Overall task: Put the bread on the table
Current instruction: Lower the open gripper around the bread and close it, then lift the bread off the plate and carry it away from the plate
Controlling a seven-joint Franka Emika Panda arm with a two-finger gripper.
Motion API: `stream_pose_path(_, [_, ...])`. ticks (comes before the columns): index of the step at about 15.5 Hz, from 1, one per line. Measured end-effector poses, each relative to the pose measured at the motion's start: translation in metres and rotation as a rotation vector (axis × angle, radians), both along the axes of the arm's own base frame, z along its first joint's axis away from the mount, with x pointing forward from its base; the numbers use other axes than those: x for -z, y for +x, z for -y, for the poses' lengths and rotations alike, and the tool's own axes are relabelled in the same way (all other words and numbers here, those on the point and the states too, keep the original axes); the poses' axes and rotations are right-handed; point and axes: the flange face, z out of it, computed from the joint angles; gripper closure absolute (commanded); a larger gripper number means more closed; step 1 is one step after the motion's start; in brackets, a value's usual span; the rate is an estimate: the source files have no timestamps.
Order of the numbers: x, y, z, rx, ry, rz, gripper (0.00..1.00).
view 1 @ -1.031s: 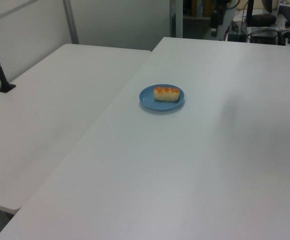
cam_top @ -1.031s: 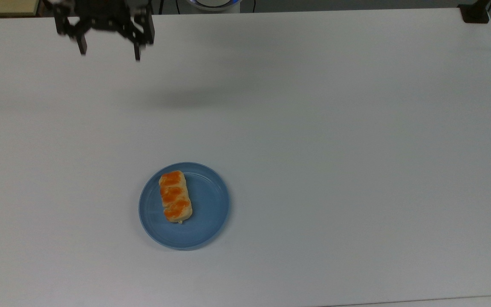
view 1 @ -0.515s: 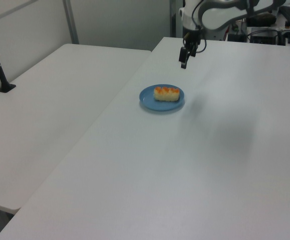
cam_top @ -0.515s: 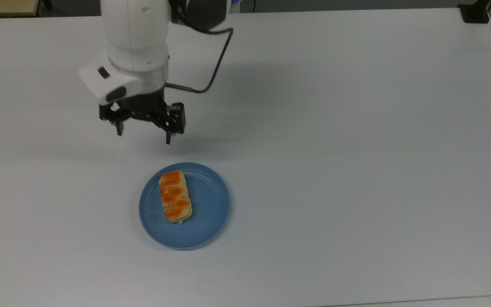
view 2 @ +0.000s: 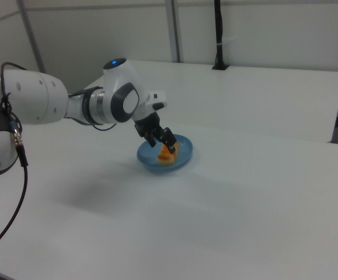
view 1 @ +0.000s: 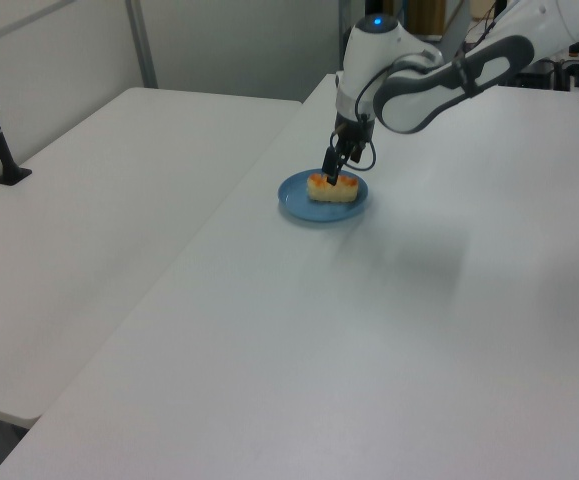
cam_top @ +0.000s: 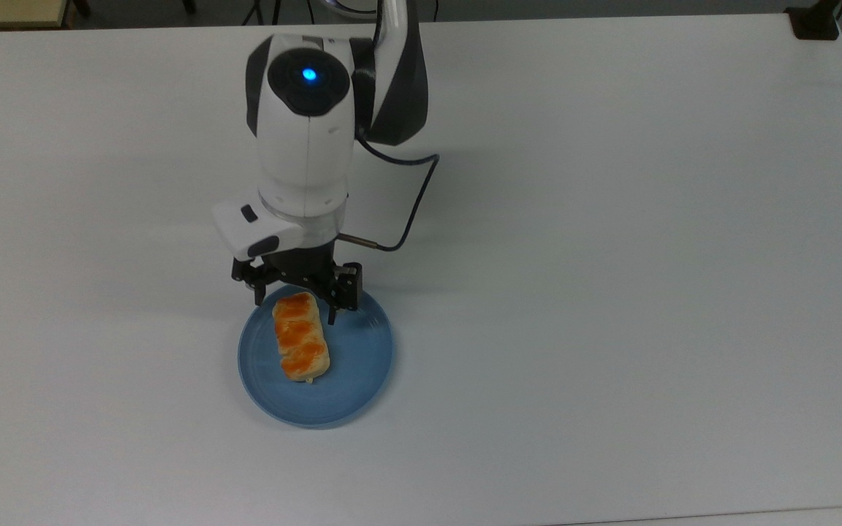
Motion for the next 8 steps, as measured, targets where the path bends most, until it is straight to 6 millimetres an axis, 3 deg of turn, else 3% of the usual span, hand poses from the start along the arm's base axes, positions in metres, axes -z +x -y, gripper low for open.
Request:
stream_pose_path(3, [0.021,0.005,-0.002,-0.014,-0.006,0.005,0.02])
stream_pose_path(8, [0.03,0.01,-0.002,-0.033,-0.036,0.001,0.69])
